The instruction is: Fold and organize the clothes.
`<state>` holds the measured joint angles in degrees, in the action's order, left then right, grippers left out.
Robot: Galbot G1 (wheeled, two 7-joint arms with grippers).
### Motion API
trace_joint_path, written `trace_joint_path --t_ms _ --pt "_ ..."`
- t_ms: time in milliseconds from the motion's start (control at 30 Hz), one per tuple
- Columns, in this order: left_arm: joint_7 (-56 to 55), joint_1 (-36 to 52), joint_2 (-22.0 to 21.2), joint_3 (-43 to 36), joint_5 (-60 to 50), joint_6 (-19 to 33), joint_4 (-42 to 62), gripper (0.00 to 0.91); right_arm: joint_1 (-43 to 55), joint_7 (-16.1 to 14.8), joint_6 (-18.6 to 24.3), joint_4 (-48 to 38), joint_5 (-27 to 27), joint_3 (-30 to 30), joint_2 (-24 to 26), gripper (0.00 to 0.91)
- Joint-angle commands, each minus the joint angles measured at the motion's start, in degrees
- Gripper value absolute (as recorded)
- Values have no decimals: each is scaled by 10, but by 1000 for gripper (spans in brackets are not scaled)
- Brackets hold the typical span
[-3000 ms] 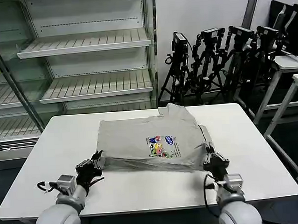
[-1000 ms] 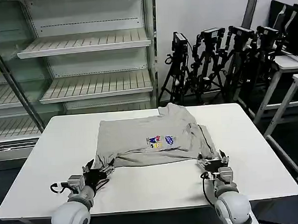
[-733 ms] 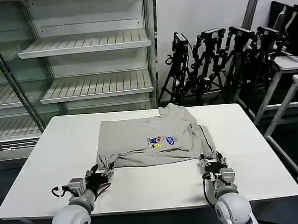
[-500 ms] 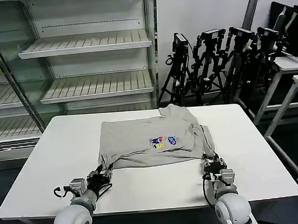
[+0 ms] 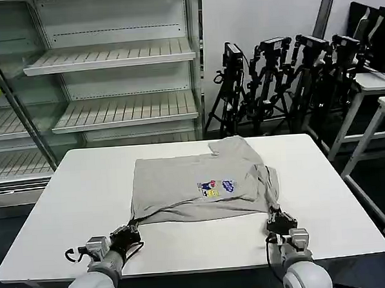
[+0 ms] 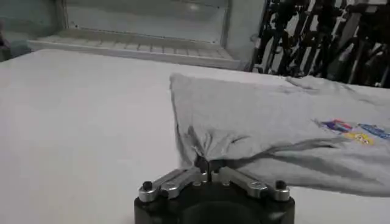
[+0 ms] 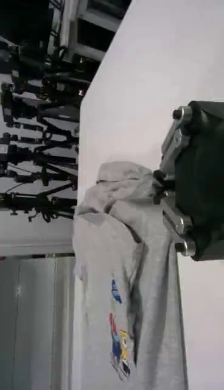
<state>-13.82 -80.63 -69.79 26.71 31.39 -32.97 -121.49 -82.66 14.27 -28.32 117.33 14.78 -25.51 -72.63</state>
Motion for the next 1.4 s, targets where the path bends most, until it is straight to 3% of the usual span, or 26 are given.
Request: trace_joint_path --t_ms 33,333,367,400,433,467,700,967,1167,1400 --pt "0 -133 -14 32 -28 0 -132 10 -116 -3 7 111 -6 -16 6 0" --pt "0 -201 -21 46 -71 -1 -177 10 -193 -6 5 162 -10 -49 16 0" --pt "1 -205 -20 46 -71 -1 -177 202 -197 -7 4 165 -12 -50 17 363" --pt "2 -206 -20 46 -71 -1 -177 464 -198 -8 4 166 -14 -50 17 907" --pt "2 -204 -20 45 -70 -1 -177 766 -196 -8 4 166 -17 -51 18 907" --pt "3 -199 -20 45 -70 -1 -176 907 -192 -7 5 167 -19 -52 16 907" --pt "9 -172 -9 55 -67 -1 -199 907 -157 -5 19 187 -15 -68 23 907" --pt "15 -89 33 66 -11 0 -176 907 -27 0 11 148 25 -78 54 907" --pt "-1 19 60 41 35 0 -99 907 140 13 -13 42 51 -19 66 907" --pt "-24 175 74 -17 73 -1 69 907 344 28 -40 -130 54 78 38 907"
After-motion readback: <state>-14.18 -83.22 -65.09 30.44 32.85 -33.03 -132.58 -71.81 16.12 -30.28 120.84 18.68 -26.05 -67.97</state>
